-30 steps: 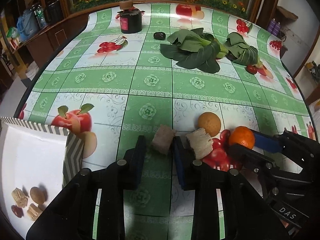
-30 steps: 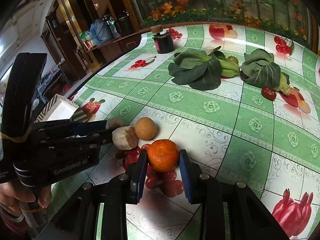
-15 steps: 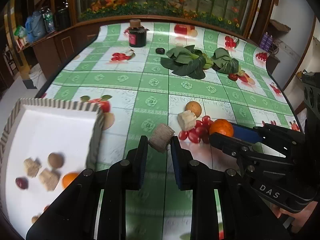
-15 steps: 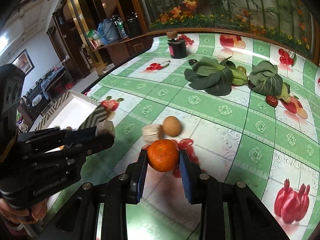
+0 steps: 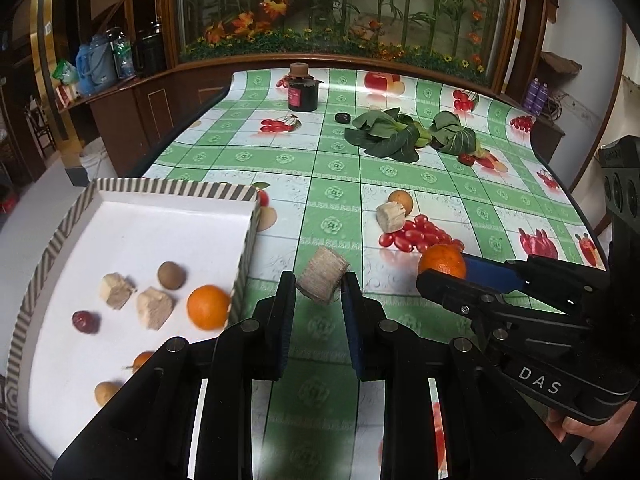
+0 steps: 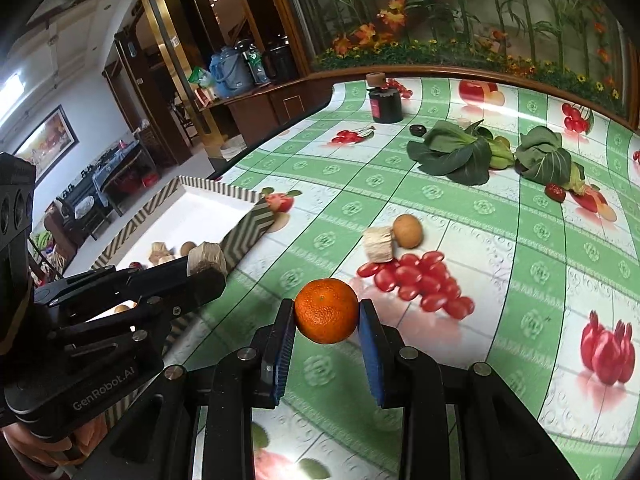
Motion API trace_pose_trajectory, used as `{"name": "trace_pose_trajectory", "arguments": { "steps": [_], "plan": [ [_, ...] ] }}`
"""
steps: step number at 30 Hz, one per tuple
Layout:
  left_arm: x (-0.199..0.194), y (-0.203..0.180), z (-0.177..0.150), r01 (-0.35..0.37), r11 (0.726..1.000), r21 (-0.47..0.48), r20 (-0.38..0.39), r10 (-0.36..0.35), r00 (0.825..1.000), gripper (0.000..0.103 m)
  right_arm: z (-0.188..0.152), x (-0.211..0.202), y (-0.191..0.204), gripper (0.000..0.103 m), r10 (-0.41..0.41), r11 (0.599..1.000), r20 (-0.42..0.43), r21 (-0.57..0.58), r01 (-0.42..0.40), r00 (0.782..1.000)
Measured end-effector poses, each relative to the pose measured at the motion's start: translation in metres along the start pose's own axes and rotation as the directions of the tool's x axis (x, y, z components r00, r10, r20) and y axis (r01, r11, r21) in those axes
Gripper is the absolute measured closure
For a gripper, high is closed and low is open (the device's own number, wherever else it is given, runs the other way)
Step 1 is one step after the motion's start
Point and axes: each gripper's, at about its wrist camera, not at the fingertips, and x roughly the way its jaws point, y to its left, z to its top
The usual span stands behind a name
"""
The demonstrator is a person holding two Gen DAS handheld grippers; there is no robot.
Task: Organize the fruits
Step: 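Carry the beige block and the orange over the white tray with both tools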
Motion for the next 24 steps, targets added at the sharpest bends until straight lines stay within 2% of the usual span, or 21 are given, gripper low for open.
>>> {"name": "trace_pose_trajectory", "arguments": {
  "steps": [15,24],
  "plan": [
    [-0.035,0.038,-0.017,-0.034,0.996,-0.086,0.048,0.038,0.998,0.08,-0.005,-0.003,0.042,0.072,0.036,0.998,0.0,-0.048,-0.036,0.999],
    [-0.052,0.074,-0.023,-0.079,0.986,-0.147,0.071,0.091,0.993,0.08,0.001,0.006,0.075,0.072,0.069,0.992,-0.007,-0.105,-0.07,0.998]
  ]
}}
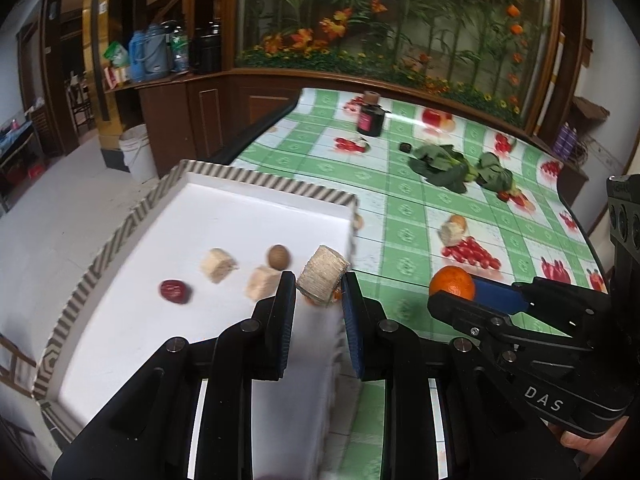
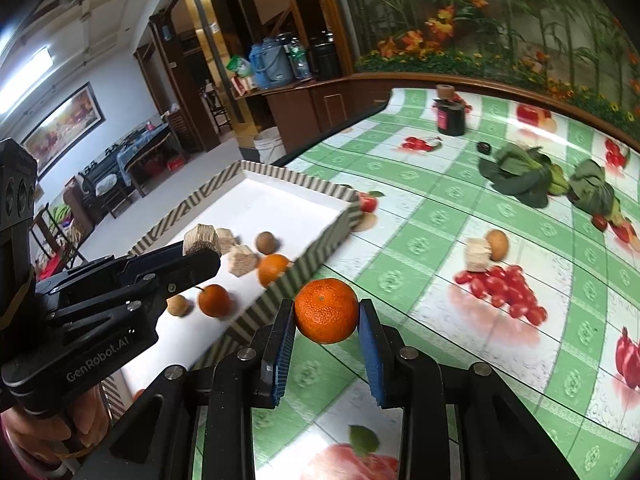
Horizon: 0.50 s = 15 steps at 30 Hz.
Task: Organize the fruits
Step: 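Carry the beige block and the orange over the white tray with both tools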
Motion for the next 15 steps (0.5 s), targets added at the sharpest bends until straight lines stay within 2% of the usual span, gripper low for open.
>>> {"name": "trace_pose_trajectory", "arguments": {
  "steps": [15],
  "plan": [
    [-0.013,0.072,-0.007,-0.081,0.99,-0.114,0.002,0.082,0.997,0.08,0.015,0.025,0.037,0.073,0.032,0.996,-0.035,-0.079,-0.035,0.999]
  ]
}}
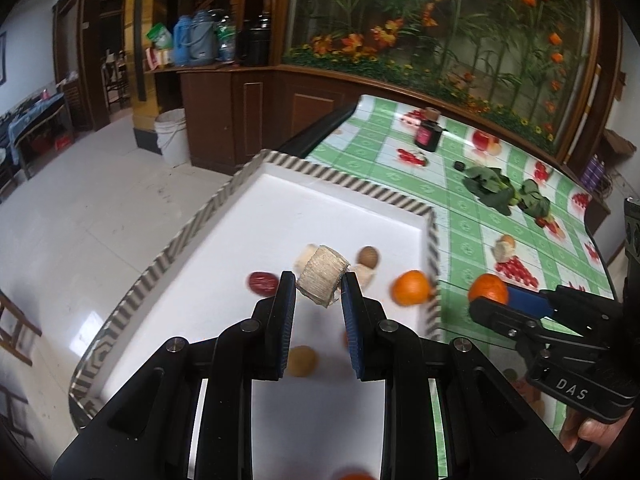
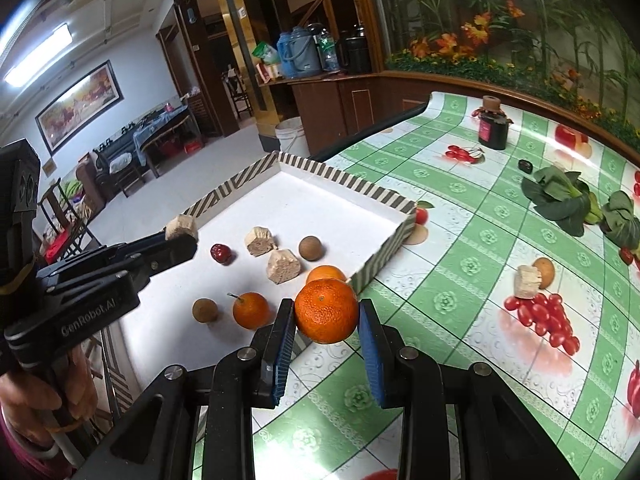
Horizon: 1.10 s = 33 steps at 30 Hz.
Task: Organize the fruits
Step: 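Carry the beige block and the orange over the white tray with both tools, then open the left tool to drop the block while the right tool releases the orange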
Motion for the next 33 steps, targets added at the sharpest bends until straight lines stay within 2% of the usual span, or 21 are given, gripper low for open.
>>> {"name": "trace_pose_trajectory", "arguments": {
  "steps": [8,17,33],
  "plan": [
    [0.009,0.028,-0.006,-0.043,0.998,-0.044,-0.028,0.041,0.999,0.08,0.011,0.016,0.012,0.073,0.014,0.999,-0.023,-0.037,-0.015,1.0],
    [0.027,0.043,-0.005,-0.056,0.997,-0.059,-0.076,0.052,0.996,0.08,0.034,0.056,0.02,0.073,0.03,0.997,-0.072,-0.072,-0.035,0.997],
    [0.046,0.047,-0.005,-0.045,0.998,-0.038,-0.159,0.038,0.987,0.08,0.076,0.123,0.015,0.072,0.028,0.994,-0.148,-0.1,-0.044,0.989]
  ]
}}
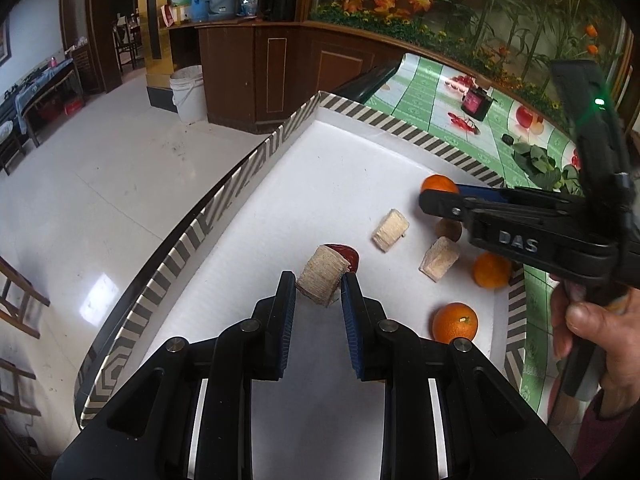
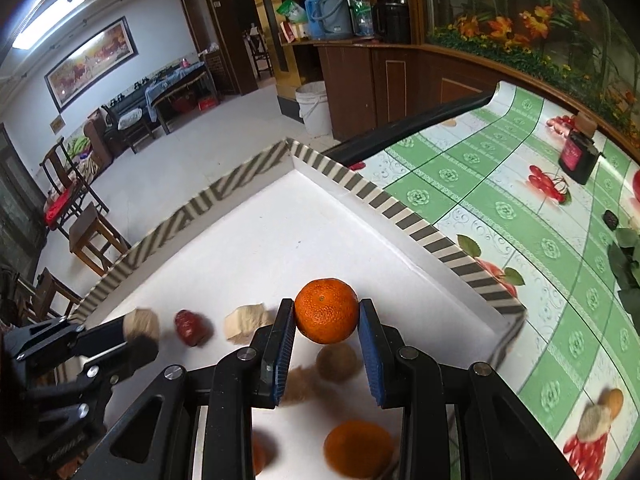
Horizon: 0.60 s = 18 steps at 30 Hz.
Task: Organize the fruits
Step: 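Open the left tool to drop the block while the right tool releases the orange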
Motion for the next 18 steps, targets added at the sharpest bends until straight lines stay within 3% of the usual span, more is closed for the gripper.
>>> {"name": "trace_pose_trajectory", "arguments": {
  "steps": [10,12,16,18],
  "plan": [
    [0.01,0.0,0.001,-0.009,1.0,-0.002,-0.062,0.009,0.998,0.079,0.0,0.016,0.0,0.072,-0.033,0.999,-0.027,-0.009,0.033,0.999],
    [0.012,0.001,0.001,-0.005,1.0,-0.006,-0.076,0.005,0.997,0.076,0.0,0.016,-0.001,0.071,-0.04,0.999,-0.027,-0.01,0.039,0.999],
    [0.009,0.002,0.001,-0.003,1.0,-0.015,-0.07,0.002,0.998,0.056,-0.001,0.006,0.0,0.069,-0.048,0.999,-0.005,-0.004,0.048,0.999],
    [0.007,0.002,0.001,-0.005,1.0,-0.018,-0.063,0.004,0.998,0.054,-0.002,0.0,0.0,0.068,-0.046,0.999,0.01,0.009,0.046,0.999]
  ]
}}
